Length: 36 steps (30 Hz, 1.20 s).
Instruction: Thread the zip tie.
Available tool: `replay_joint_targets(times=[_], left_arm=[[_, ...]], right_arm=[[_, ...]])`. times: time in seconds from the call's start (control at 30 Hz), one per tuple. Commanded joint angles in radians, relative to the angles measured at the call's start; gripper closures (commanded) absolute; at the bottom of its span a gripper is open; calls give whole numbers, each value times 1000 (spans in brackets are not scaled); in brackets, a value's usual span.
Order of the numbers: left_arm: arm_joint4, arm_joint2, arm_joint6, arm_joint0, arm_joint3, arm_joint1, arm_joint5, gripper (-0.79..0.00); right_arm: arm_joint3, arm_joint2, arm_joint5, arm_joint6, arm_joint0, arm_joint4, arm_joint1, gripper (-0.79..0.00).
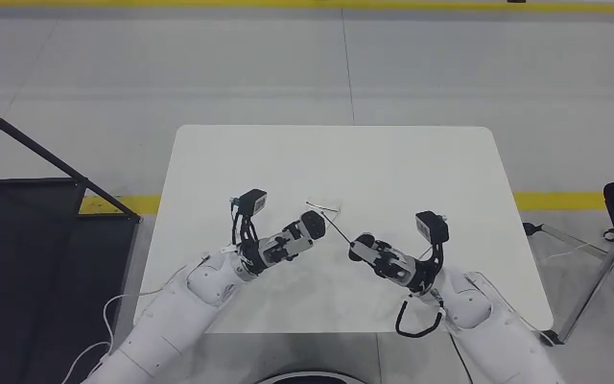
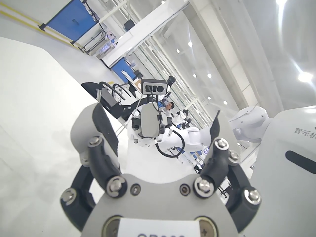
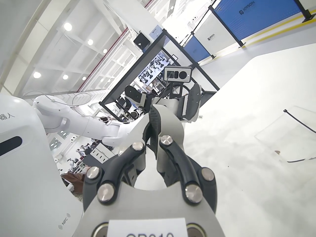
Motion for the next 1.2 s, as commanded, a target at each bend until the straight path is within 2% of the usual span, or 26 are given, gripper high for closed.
replay_joint_targets(times=[0.0,0.07,0.57,1.03,1.17], left_arm=[[24,-3,15,4,-1,-4,-1,-425],[45,-6,36,8,0,-8,-4,-379],[111,12,99,1,29,-43,-6,-363],[121,4,104,4,37,-61,-6,-283],[122,0,100,5,37,-65,-6,-234]], right_arm=[[1,3,-6,-4,-3,-5,-3,0],[2,5,-7,-5,-5,-9,-5,0],[10,5,9,17,1,-16,-24,0],[17,17,19,34,-1,-17,-37,0],[18,22,22,38,-2,-18,-40,0]])
